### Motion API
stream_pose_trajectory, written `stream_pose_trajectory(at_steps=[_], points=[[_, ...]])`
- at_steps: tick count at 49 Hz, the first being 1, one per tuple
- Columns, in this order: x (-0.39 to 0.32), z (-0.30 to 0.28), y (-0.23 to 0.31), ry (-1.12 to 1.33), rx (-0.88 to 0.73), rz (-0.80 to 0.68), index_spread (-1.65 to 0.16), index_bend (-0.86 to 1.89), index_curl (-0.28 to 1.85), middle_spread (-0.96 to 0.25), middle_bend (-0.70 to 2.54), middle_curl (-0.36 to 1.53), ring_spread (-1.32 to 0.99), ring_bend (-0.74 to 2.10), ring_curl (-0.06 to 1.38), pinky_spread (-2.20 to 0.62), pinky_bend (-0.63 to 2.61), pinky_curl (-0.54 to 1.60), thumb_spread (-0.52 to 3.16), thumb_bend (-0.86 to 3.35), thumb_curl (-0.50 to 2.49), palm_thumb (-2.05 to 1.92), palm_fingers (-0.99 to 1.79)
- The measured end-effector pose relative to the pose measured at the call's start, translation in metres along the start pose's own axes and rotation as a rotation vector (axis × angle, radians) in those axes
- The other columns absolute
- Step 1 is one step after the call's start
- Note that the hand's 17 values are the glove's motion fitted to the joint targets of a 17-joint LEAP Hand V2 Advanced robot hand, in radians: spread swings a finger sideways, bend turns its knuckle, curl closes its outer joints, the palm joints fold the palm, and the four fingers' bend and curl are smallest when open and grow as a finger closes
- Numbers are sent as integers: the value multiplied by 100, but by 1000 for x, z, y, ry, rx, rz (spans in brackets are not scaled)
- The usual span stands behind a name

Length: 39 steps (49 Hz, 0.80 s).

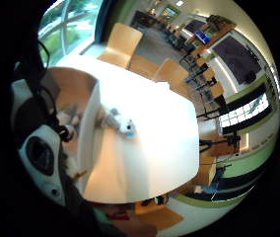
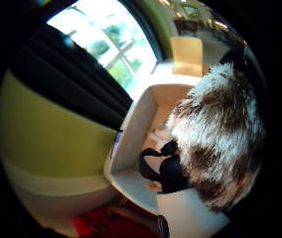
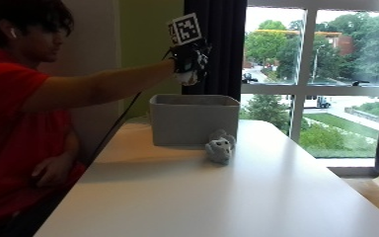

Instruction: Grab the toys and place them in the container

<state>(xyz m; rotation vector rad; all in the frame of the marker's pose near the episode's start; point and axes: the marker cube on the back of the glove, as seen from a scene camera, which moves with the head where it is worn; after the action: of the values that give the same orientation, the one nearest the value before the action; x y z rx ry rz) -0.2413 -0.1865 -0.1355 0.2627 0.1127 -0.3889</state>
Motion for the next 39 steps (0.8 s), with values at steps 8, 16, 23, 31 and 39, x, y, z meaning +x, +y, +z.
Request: stream_pose_trajectory(at_steps=[8,16,23,31,39], points=[[-34,15,-8,-10,-42,-8,-49,23,85,-41,69,63,-40,110,45,-50,89,38,59,-2,101,50,111],[-36,28,-11,10,-90,226,-51,13,86,-43,62,62,-40,108,44,-48,89,38,63,-2,102,46,104],[-43,32,1,-95,-120,-11,-48,-5,77,-43,48,58,-41,118,46,-45,104,42,76,-3,99,39,82],[-26,31,16,-75,-141,-29,-45,7,64,-33,38,55,-33,102,43,-30,116,47,102,-8,79,0,25],[16,29,38,-49,-119,10,-45,20,59,-24,36,51,-22,71,29,-12,107,41,110,-8,62,-9,3]])
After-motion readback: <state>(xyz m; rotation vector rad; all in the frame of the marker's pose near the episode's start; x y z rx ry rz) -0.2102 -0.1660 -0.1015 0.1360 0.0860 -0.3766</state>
